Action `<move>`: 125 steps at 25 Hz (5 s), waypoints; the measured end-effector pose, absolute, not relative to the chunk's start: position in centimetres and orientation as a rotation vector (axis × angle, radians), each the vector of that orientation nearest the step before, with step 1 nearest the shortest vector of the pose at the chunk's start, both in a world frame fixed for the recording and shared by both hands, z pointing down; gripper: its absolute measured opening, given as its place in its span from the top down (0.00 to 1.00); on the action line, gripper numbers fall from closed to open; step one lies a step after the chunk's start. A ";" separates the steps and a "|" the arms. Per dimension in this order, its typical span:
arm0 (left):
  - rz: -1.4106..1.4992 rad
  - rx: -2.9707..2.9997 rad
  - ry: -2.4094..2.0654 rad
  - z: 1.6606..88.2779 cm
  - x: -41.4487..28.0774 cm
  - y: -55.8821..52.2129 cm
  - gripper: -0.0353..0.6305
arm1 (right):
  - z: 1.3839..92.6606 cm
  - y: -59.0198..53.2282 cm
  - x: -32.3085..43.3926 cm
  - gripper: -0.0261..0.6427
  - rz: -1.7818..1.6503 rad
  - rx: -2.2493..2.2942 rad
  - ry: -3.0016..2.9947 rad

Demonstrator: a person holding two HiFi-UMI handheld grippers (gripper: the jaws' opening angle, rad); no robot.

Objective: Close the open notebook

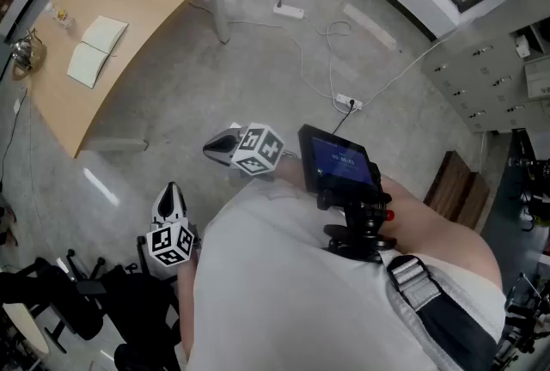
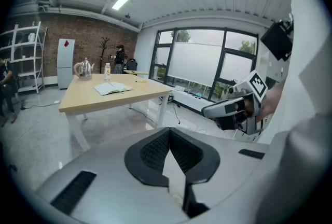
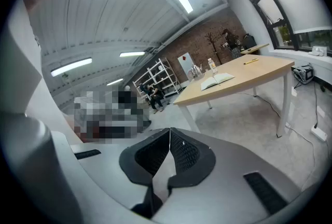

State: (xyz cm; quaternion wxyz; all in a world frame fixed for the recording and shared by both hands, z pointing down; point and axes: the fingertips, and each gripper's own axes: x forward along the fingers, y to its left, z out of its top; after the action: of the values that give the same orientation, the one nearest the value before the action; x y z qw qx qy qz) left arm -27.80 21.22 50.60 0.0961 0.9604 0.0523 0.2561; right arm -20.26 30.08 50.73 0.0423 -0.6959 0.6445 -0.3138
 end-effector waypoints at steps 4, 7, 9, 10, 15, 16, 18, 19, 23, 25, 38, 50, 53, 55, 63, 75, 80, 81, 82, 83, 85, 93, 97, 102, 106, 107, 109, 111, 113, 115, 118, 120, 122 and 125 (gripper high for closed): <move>0.734 2.871 0.099 49.2 -25.3 19.9 0.94 | 50.2 29.5 -17.8 0.94 -0.942 -2.112 2.012; 0.743 2.871 0.091 49.1 -23.9 19.5 0.94 | 50.2 29.3 -15.8 0.94 -0.947 -2.111 1.999; 0.753 2.867 0.099 49.0 -23.2 19.2 0.94 | 50.1 29.2 -14.8 0.94 -0.953 -2.109 1.980; 0.757 2.864 0.102 49.1 -22.8 18.9 0.94 | 50.1 28.9 -14.3 0.94 -0.957 -2.111 1.972; 0.782 2.845 0.131 50.7 -20.8 15.7 0.94 | 51.1 26.0 -11.5 0.94 -0.970 -2.153 1.954; 0.780 2.842 0.139 50.9 -20.2 15.0 0.94 | 51.1 25.4 -11.0 0.94 -0.973 -2.163 1.952; 0.763 2.839 0.158 51.0 -18.7 13.6 0.94 | 51.1 24.3 -9.8 0.94 -0.979 -2.185 1.947; 0.753 2.839 0.171 51.0 -17.8 12.9 0.94 | 51.0 23.7 -9.2 0.94 -0.982 -2.196 1.945; 0.724 2.850 0.239 50.5 -14.2 9.9 0.94 | 50.4 20.3 -6.2 0.94 -0.976 -2.241 1.931; 0.717 2.858 0.275 50.1 -13.0 8.6 0.93 | 49.9 18.3 -5.1 0.94 -0.960 -2.256 1.933; 0.706 2.848 0.221 50.3 -11.9 -0.4 0.94 | 49.4 7.5 -2.5 0.94 -0.936 -2.261 2.043; 0.761 2.790 0.076 52.1 -9.6 -3.4 0.94 | 53.0 4.1 0.5 0.94 -1.028 -2.188 2.186; 0.762 2.781 -0.010 52.0 -8.1 -4.8 0.94 | 53.6 2.1 2.2 0.94 -1.032 -2.139 2.298; 0.756 2.789 -0.052 51.7 -6.8 -5.3 0.94 | 53.8 1.1 3.4 0.94 -1.026 -2.108 2.374; 0.766 2.772 -0.229 51.2 -2.3 -6.8 0.94 | 55.6 -3.1 8.2 0.94 -0.878 -2.054 2.819; 0.732 2.623 -0.612 52.1 -4.2 -7.7 0.94 | 59.5 -8.7 11.3 0.94 -0.385 -1.952 3.510; 0.643 2.502 -0.746 52.5 -6.2 -7.0 0.93 | 60.4 -11.3 10.9 0.94 -0.032 -1.831 3.729; 0.631 2.485 -0.769 52.5 -6.5 -6.9 0.94 | 60.6 -11.8 10.8 0.94 0.041 -1.792 3.770; 0.624 2.474 -0.787 52.6 -6.9 -6.8 0.94 | 60.8 -12.2 10.6 0.93 0.104 -1.758 3.806; 0.621 2.466 -0.802 52.7 -7.3 -6.7 0.94 | 61.2 -12.6 10.4 0.93 0.155 -1.728 3.840; 0.616 2.452 -0.828 53.0 -8.1 -6.6 0.94 | 61.9 -13.2 10.2 0.93 0.236 -1.684 3.902; 0.580 2.385 -0.937 53.2 -12.1 -6.5 0.94 | 64.5 -13.8 9.8 0.92 0.648 -1.613 4.109; 0.564 2.369 -0.959 53.4 -13.2 -7.0 0.94 | 65.1 -13.4 9.8 0.83 0.801 -1.693 4.104; 0.559 2.374 -0.938 53.4 -13.1 -7.6 0.94 | 64.5 -13.8 10.3 0.82 0.937 -1.852 4.038; 0.559 2.389 -0.913 53.1 -12.8 -7.6 0.94 | 64.4 -14.0 10.7 0.82 0.992 -1.898 4.036; 0.561 2.393 -0.906 53.1 -12.9 -7.6 0.94 | 64.4 -14.0 10.7 0.82 1.005 -1.906 4.039; 0.569 2.399 -0.890 53.3 -13.0 -7.6 0.94 | 64.7 -13.9 10.5 0.82 1.027 -1.927 4.041; 0.579 2.402 -0.877 53.4 -13.0 -7.5 0.93 | 65.0 -13.7 10.6 0.82 1.034 -1.958 4.035; 0.588 2.405 -0.867 53.4 -12.7 -7.3 0.94 | 65.0 -13.7 10.6 0.82 1.069 -2.000 4.003; 0.595 2.411 -0.859 53.4 -12.6 -7.3 0.94 | 65.0 -14.0 10.4 0.83 1.116 -2.048 3.958; 0.612 2.423 -0.850 53.2 -12.7 -7.2 0.94 | 65.2 -14.4 10.3 0.84 1.176 -2.128 3.900; 0.626 2.434 -0.845 53.1 -12.7 -7.2 0.94 | 65.3 -14.6 10.4 0.87 1.224 -2.176 3.864; 0.630 2.441 -0.843 53.0 -12.7 -7.1 0.94 | 65.4 -14.6 10.5 0.91 1.246 -2.220 3.842; 0.636 2.439 -0.855 53.0 -14.0 -6.8 0.94 | 65.5 -14.7 9.1 0.91 1.249 -2.204 3.834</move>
State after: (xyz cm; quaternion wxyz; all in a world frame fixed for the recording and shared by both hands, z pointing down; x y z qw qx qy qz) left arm -14.00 -6.84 53.03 0.2377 0.8901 -0.3120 0.2321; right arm 9.14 -14.71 65.49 -0.6644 -0.3585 0.6235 0.2031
